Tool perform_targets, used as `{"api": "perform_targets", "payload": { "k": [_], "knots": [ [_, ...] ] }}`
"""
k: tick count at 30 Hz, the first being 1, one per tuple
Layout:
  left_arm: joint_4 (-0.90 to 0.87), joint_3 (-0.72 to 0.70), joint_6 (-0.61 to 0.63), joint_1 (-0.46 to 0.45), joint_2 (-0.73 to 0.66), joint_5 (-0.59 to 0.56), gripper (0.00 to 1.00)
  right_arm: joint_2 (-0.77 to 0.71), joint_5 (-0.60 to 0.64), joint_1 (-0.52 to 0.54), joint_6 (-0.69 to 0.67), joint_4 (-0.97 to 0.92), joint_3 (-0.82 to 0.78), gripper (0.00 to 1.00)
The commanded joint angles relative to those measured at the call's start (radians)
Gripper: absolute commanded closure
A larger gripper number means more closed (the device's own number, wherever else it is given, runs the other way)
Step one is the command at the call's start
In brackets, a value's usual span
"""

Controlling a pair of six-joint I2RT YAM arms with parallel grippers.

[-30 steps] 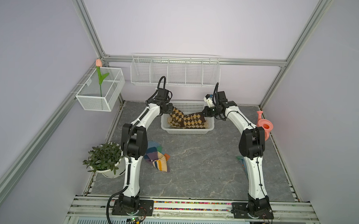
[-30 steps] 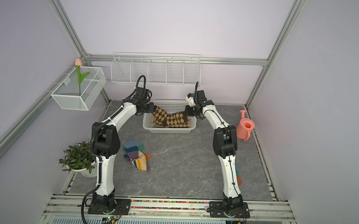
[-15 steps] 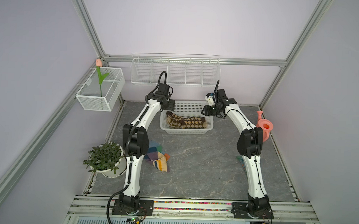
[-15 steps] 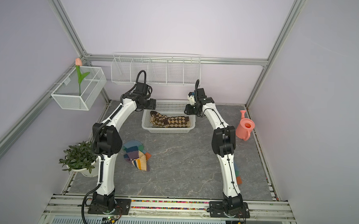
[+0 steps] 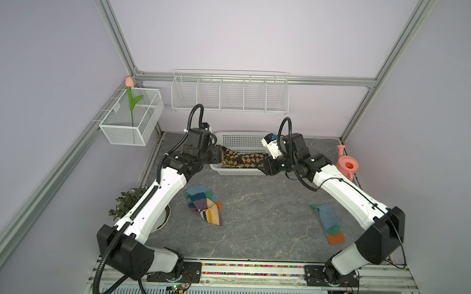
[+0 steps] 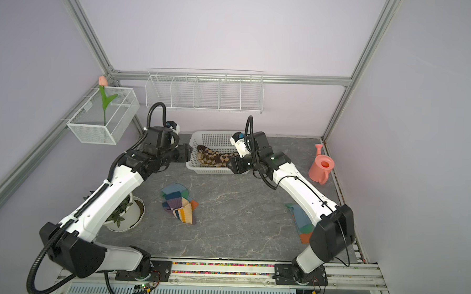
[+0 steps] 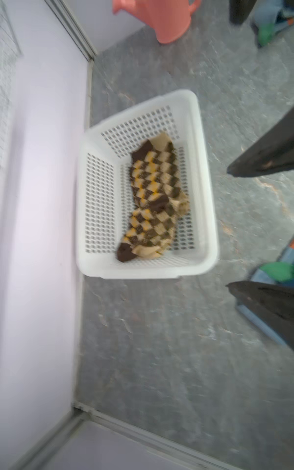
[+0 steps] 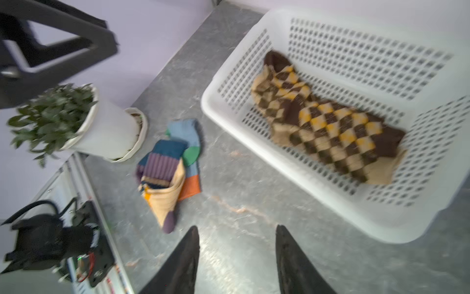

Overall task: Place the socks together as a pair
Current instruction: Place a pair of socks in the bin, then pick up the sock at the center of the board.

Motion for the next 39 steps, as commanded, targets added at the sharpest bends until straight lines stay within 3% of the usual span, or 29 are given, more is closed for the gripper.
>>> {"api": "perform_targets", "payload": {
  "k": [1, 5, 9, 14, 21, 25, 32, 34, 39],
  "knots": [
    [0.012, -0.217, -0.123, -0.008, -0.081, -0.044, 0.34, -0.008, -0.066, 0.080, 0.101, 0.188, -0.188, 0.49],
    [0.028, -0.427, -0.191, -0.011, -0.225, -0.114, 0.34, 0.066, -0.035, 0.219, 0.076, 0.210, -0.224, 0.49],
    [0.108, -0.581, -0.277, 0.013, -0.394, -0.206, 0.32, 0.150, 0.048, 0.353, -0.002, 0.198, -0.145, 0.48],
    [0.247, -0.733, -0.345, 0.185, -0.505, -0.087, 0.31, 0.267, 0.076, 0.427, -0.064, 0.204, 0.004, 0.47],
    [0.383, -0.817, -0.374, 0.262, -0.467, -0.015, 0.30, 0.449, 0.154, 0.493, -0.148, 0.109, 0.228, 0.27],
    [0.430, -0.849, -0.395, 0.301, -0.487, 0.015, 0.31, 0.546, 0.189, 0.515, -0.177, 0.052, 0.325, 0.25],
    [0.419, -0.849, -0.396, 0.335, -0.548, 0.026, 0.32, 0.638, 0.227, 0.518, -0.192, 0.004, 0.382, 0.36],
    [0.428, -0.850, -0.395, 0.335, -0.545, 0.039, 0.32, 0.651, 0.233, 0.519, -0.193, -0.005, 0.391, 0.45],
    [0.448, -0.845, -0.387, 0.335, -0.504, 0.084, 0.32, 0.648, 0.259, 0.519, -0.196, -0.039, 0.404, 0.78]
  ]
}}
